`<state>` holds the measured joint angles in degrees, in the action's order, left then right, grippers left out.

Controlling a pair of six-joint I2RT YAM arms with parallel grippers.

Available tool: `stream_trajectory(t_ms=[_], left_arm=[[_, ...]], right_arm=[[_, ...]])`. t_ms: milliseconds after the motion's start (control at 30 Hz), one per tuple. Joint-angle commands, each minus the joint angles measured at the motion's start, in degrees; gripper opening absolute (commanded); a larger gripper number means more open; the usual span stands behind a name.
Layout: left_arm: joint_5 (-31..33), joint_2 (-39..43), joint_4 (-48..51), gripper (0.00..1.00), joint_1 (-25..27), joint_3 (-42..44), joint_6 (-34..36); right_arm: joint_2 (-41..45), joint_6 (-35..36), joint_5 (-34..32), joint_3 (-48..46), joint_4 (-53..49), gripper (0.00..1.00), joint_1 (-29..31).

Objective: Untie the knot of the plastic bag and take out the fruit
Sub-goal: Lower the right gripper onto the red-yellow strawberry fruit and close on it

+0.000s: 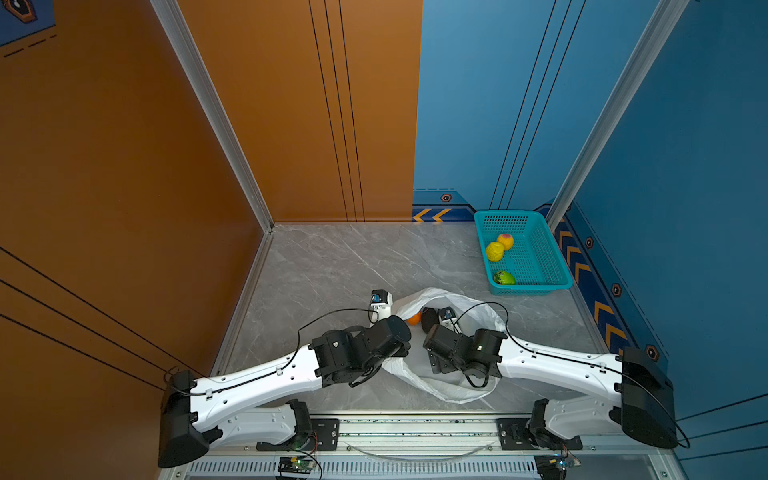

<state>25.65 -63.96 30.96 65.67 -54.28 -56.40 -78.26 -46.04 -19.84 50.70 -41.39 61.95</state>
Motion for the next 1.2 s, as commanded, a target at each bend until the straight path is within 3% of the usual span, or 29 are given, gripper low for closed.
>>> stream_trajectory(t_ms=[0,600,867,1167], left_arm=[[-0.23,0.41,-0.45,0.0,0.45,1.08,0.77],[-0.76,0.94,-1.69,0.0,0.43,2.16,1.03],[-0.8,0.96,-1.78,0.0,0.37,2.29,0.89],[-0.96,0.86,-1.78,0.0,0.51,2.23,0.81]], right_arm=[[-0.75,-1.78,-2.09,-1.41,1.64,0.96,-1.32],[-5.91,-0.55,5.46,-3.75,7.34,0.98,-8.15],[-7.29,3.65,11.16,-2.99,11.38,0.99,-7.69],[-3.74,1.55,-0.31,1.6,3.69,0.99,-1.14]])
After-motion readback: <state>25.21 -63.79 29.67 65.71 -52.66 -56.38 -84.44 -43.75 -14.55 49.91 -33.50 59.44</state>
